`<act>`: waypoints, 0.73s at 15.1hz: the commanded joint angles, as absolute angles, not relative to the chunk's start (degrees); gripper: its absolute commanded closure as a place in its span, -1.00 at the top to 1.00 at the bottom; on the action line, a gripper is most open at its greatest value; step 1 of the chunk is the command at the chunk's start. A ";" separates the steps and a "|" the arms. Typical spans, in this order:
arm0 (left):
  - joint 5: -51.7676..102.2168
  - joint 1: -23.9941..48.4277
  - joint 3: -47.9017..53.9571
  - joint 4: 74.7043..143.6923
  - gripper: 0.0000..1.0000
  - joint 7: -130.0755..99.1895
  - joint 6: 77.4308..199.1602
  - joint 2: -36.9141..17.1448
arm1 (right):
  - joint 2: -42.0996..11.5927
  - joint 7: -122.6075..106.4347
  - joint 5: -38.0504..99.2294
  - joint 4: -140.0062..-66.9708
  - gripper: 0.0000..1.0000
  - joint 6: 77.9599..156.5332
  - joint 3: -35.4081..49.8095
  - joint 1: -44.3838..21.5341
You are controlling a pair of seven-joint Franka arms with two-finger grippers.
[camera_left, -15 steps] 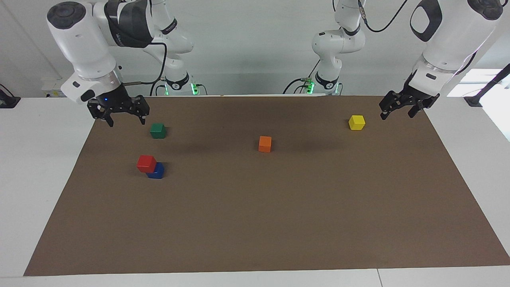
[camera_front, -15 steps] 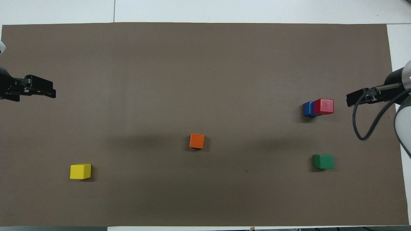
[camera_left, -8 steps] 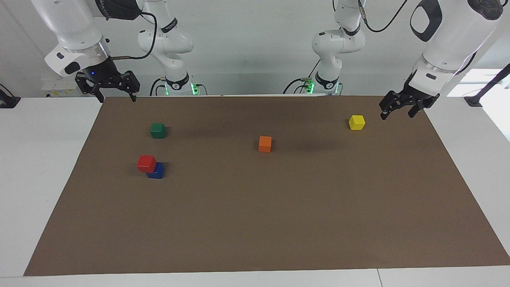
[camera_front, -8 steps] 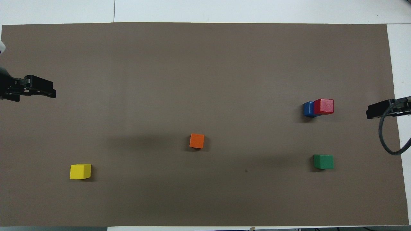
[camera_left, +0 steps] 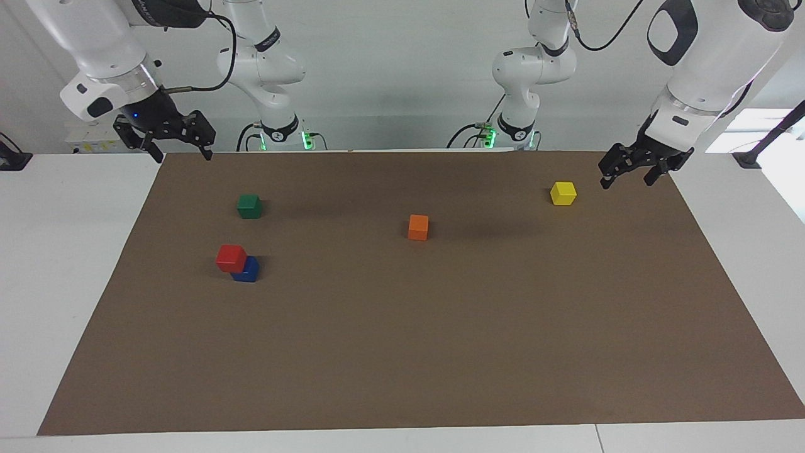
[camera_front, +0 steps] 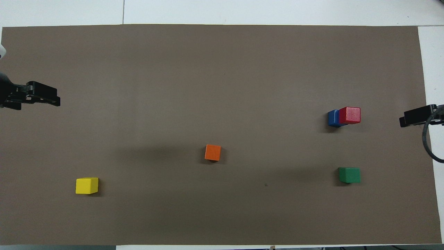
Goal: Transfer red block to right arm and stack on blue block
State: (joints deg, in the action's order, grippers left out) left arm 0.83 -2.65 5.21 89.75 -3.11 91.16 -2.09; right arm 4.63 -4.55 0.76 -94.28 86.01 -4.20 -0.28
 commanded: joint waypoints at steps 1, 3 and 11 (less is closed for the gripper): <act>-0.09 -2.55 5.01 90.70 1.00 -2.81 90.62 -1.14 | 4.31 -4.39 1.41 -93.16 1.00 86.31 -4.31 -0.09; -0.09 -2.55 5.01 90.62 1.00 -2.81 90.62 -1.23 | 4.31 -4.39 1.41 -93.08 1.00 86.22 -4.31 -0.35; -0.09 -2.55 5.01 90.70 1.00 -2.81 90.62 -1.14 | 4.31 -4.39 0.62 -93.08 1.00 86.40 -4.31 -0.62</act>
